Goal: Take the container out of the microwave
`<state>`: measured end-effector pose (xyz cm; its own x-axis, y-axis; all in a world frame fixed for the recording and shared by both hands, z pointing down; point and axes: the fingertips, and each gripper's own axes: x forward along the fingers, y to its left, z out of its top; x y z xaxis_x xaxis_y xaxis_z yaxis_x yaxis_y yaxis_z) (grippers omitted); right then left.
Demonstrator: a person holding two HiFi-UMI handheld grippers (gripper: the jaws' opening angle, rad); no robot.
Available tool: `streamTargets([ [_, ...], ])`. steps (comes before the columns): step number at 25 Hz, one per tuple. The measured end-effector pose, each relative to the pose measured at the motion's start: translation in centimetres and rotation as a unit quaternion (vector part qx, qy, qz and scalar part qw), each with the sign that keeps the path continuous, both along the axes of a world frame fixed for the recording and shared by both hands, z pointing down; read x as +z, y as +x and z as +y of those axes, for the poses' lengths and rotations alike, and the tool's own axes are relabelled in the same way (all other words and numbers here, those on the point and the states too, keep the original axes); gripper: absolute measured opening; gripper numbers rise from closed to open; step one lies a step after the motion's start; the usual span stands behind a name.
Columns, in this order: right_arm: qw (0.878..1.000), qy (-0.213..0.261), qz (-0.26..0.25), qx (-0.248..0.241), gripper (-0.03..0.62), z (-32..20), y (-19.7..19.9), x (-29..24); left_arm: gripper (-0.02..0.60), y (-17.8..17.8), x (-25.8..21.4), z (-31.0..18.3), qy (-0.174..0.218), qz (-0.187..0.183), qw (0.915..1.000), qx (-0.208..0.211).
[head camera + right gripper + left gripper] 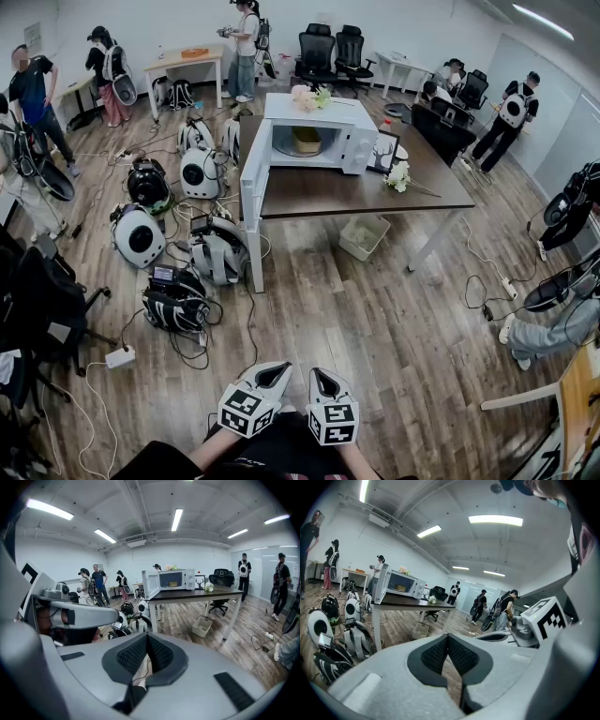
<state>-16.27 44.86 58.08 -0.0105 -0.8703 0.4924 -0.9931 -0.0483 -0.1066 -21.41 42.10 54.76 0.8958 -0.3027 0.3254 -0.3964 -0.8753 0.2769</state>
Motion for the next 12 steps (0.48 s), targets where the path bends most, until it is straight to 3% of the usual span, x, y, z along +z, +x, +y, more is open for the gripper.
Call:
streamTargets([
  [12, 0.999, -0.01, -0.023, 0.024, 0.008, -2.7, 2.2, 0.9, 0.009, 1.1, 0.6, -3.7, -0.015, 0.006, 0.9998, -0.008],
])
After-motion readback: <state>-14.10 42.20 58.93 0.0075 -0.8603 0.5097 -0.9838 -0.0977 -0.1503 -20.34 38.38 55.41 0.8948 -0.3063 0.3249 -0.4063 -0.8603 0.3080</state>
